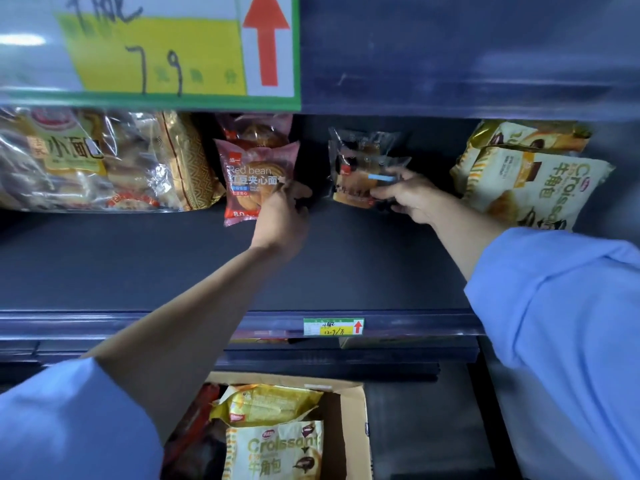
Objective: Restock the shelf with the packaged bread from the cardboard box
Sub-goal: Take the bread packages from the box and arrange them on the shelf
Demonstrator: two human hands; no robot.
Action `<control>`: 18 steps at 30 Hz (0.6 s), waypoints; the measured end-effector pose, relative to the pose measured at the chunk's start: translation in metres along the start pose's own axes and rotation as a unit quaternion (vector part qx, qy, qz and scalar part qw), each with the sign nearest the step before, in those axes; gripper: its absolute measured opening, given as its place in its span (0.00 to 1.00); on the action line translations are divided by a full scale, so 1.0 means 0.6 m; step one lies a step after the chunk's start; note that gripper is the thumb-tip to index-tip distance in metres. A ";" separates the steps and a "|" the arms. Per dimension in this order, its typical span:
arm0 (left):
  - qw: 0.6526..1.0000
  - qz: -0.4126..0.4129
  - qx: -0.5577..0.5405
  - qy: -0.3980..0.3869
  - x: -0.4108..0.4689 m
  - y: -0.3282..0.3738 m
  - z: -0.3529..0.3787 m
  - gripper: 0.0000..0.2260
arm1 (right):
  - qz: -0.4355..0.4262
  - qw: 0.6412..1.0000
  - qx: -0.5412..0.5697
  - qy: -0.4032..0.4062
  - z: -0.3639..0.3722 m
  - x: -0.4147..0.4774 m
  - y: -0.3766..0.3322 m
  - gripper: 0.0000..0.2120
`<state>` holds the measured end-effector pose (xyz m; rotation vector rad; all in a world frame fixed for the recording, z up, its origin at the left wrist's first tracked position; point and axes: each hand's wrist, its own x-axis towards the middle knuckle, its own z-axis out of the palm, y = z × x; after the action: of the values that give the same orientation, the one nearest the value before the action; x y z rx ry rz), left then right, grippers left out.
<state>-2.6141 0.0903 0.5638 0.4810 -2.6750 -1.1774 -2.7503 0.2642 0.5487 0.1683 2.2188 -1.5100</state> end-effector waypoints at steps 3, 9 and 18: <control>1.000 0.010 -0.009 0.010 -0.011 -0.007 -0.009 0.17 | -0.010 0.999 -0.003 0.041 0.018 0.009 -0.008 0.23; 1.000 0.005 -0.025 0.014 -0.039 -0.007 -0.029 0.14 | -0.019 0.989 -0.051 0.135 0.033 -0.007 -0.002 0.27; 0.995 0.024 -0.054 -0.081 -0.131 -0.029 -0.063 0.11 | -0.061 0.997 -0.047 0.025 0.071 -0.187 -0.016 0.03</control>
<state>-2.5260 0.0816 0.5736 0.3135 -2.7207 -1.3933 -2.6410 0.2380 0.5920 0.0425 2.3741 -1.4737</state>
